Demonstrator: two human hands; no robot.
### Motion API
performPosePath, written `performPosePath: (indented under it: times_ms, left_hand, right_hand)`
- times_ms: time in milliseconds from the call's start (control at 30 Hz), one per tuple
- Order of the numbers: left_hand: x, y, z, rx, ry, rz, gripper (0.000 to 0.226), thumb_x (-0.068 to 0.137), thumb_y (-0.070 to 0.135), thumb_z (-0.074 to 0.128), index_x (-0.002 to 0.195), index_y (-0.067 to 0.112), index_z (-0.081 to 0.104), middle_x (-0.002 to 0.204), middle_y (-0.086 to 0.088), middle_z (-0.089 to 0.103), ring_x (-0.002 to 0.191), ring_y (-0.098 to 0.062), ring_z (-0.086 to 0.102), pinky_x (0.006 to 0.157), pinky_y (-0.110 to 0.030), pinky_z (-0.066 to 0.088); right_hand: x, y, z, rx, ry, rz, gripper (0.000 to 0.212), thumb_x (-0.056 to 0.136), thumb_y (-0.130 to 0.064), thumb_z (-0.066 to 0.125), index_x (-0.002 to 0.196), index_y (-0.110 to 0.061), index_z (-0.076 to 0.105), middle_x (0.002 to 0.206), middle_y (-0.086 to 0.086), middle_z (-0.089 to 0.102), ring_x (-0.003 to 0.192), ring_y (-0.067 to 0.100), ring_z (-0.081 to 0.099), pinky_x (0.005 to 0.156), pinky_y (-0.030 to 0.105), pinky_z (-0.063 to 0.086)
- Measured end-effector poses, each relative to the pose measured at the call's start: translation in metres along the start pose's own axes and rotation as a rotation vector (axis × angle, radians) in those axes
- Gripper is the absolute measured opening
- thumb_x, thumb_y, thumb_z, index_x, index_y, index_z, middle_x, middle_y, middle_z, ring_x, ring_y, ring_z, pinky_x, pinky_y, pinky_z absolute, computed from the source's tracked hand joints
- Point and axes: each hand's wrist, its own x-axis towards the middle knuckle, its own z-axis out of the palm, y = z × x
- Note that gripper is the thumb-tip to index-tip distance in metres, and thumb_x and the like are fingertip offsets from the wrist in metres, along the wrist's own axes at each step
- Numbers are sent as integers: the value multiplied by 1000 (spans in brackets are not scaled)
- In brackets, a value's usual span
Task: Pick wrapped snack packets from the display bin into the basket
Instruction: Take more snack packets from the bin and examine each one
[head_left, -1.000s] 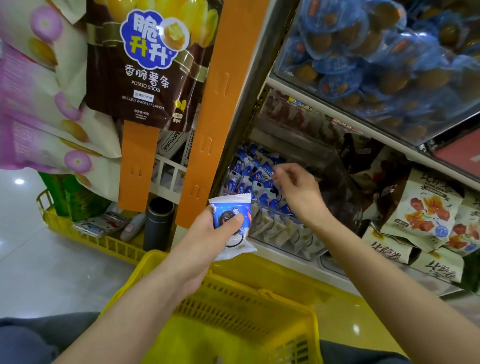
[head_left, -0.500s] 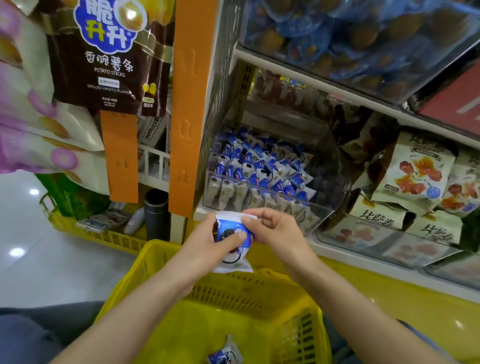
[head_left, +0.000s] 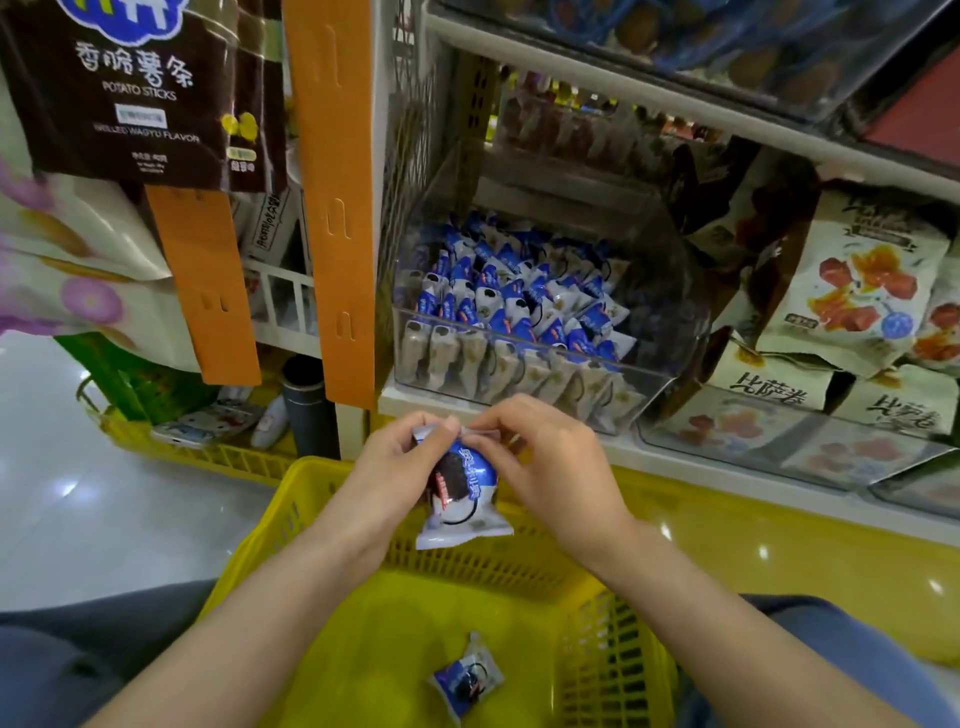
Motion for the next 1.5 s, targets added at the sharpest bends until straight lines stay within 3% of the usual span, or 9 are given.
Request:
performPosePath:
  times_ms: [133,267,433,667,767,933,1167,1367,1500]
  left_hand:
    - [0,0,2,-79,-35,-65,21,88,26,57,102,10,60,89,-5,70,76,-11,66,68,-23,50]
    - [-2,-1,5,-132,-26,-22,25,83,11,64,107,12,58,96,-5,72,80,-12,69,64,-22,55]
    - [3,3,-4,-79,227,82,7,90,17,58,92,20,64,84,3,72,82,-10,66,71,-21,55]
    - [5,5,-13,341,287,377,16,92,13,53,80,21,59,75,6,62,65,3,55,59,-9,43]
    - [3,3,-11,533,175,487,19,90,11,56,76,24,56,71,9,59,66,3,54,60,-8,39]
    - [1,-1,-5,514,95,476,22,88,10,59,76,28,58,74,12,62,71,3,57,64,-8,42]
    - [2,-1,-5,410,70,412,25,89,14,57,69,28,58,63,19,63,58,7,56,53,-7,41]
    - [3,-3,-6,309,43,270,25,91,20,55,67,26,60,64,0,62,67,-20,58,69,-47,51]
    - [3,-2,-4,164,-3,142,14,91,23,54,84,17,64,77,0,70,76,-11,67,63,-23,55]
  right_hand:
    - [5,1,-6,307,73,346,11,86,-15,63,78,-22,62,70,-13,61,63,0,57,57,15,48]
    - [13,6,-13,663,163,703,9,92,-13,54,83,-16,54,81,3,65,60,2,64,48,18,51]
    - [9,7,-14,941,16,838,16,92,-6,54,107,-4,49,81,7,67,65,10,66,61,21,57]
    - [-3,-3,1,370,-432,618,50,77,-14,73,119,-17,46,118,4,61,105,15,59,93,32,49]
    - [-5,-7,5,417,-368,494,57,77,-22,73,126,-19,44,118,-1,60,110,9,56,97,26,44]
    - [-2,-5,2,471,-144,468,6,86,-22,64,91,-19,63,83,4,70,81,19,67,77,37,54]
    - [-2,-6,2,522,-100,488,11,88,-18,62,79,-23,61,77,-6,67,72,5,62,65,22,49]
    - [-7,-7,-5,-90,-38,-24,13,88,-25,61,85,-13,62,78,-4,60,72,12,57,59,34,50]
    - [-5,-6,-5,87,-27,140,12,88,-26,61,84,-15,63,75,-9,61,70,7,56,59,23,47]
